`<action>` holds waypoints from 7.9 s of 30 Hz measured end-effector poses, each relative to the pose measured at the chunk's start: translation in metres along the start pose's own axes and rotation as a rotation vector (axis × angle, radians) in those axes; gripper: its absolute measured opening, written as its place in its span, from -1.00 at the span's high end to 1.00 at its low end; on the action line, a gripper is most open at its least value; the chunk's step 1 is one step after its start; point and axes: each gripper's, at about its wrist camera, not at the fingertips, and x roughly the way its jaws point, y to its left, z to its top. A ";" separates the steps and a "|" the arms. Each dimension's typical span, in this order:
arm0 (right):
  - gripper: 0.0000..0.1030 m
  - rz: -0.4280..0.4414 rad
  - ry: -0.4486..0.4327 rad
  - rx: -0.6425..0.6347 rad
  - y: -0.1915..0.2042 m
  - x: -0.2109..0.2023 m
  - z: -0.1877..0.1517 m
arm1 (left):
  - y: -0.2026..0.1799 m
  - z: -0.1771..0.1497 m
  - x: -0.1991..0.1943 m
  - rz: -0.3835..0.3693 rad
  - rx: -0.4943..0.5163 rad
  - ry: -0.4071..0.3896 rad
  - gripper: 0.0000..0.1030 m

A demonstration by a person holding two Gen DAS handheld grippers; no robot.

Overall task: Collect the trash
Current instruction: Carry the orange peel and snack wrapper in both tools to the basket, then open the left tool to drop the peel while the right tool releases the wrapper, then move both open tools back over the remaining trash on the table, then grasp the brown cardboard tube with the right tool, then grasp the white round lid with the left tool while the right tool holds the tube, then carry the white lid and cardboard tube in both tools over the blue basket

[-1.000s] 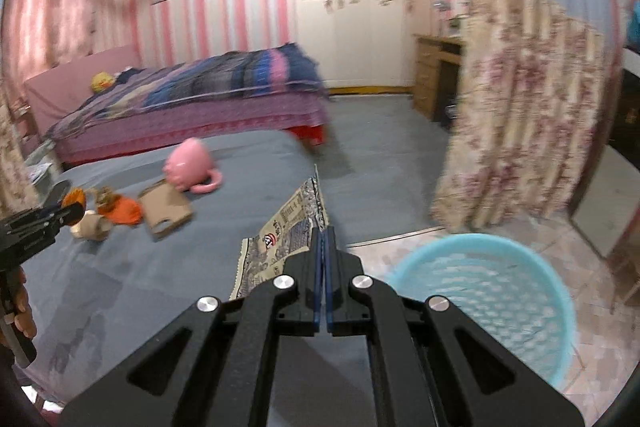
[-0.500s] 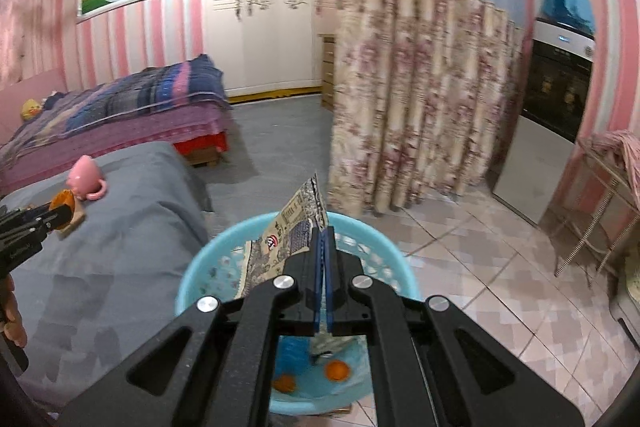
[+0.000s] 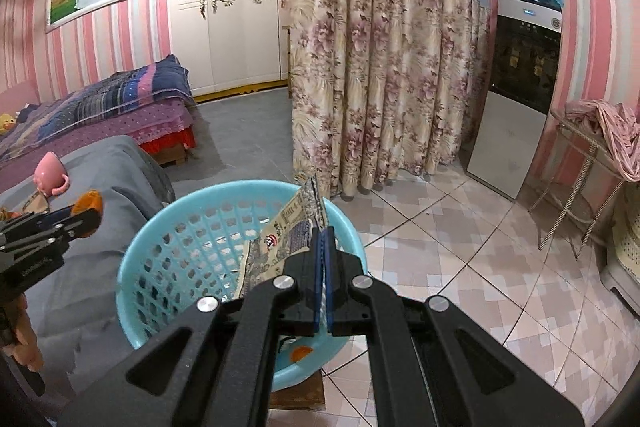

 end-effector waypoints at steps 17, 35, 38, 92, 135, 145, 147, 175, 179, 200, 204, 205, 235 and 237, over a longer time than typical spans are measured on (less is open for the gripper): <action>0.97 -0.028 0.013 0.013 -0.006 0.010 -0.008 | -0.004 0.025 0.009 0.030 0.017 -0.052 -0.68; -0.51 -0.058 0.020 0.035 0.033 0.041 -0.007 | 0.063 0.012 -0.047 0.174 -0.030 -0.095 -0.83; -0.63 -0.066 0.029 0.019 0.043 0.041 -0.007 | 0.078 0.008 -0.059 0.201 -0.038 -0.102 -0.84; -0.91 0.383 0.021 -0.342 0.389 0.003 -0.024 | 0.404 -0.158 -0.224 0.688 -0.437 -0.018 -0.89; -0.01 0.617 0.133 -0.563 0.531 -0.013 -0.056 | 0.443 -0.184 -0.264 0.749 -0.487 0.012 -0.89; -0.01 0.557 0.107 -0.464 0.457 0.005 -0.038 | 0.413 -0.165 -0.227 0.663 -0.464 0.033 -0.89; -0.01 0.543 0.098 -0.451 0.445 0.009 -0.033 | 0.408 -0.160 -0.216 0.641 -0.455 0.039 -0.89; -0.01 0.536 0.101 -0.360 0.411 0.027 -0.018 | 0.414 -0.116 -0.126 0.540 -0.482 0.163 -0.17; -0.01 0.538 0.096 -0.382 0.412 0.022 -0.022 | 0.396 -0.119 -0.137 0.526 -0.485 0.146 -0.17; -0.01 0.485 0.066 -0.348 0.332 -0.018 -0.031 | 0.281 -0.100 -0.171 0.470 -0.337 0.039 -0.17; -0.01 0.467 0.062 -0.339 0.318 -0.019 -0.032 | 0.268 -0.095 -0.172 0.459 -0.320 0.028 -0.17; -0.01 0.463 0.059 -0.336 0.314 -0.019 -0.032 | 0.265 -0.094 -0.172 0.457 -0.318 0.025 -0.17; -0.01 0.186 -0.040 -0.155 0.122 -0.007 0.015 | 0.128 -0.023 -0.112 0.271 -0.131 -0.030 -0.17; -0.01 0.167 -0.045 -0.147 0.109 -0.006 0.016 | 0.115 -0.017 -0.103 0.252 -0.109 -0.034 -0.17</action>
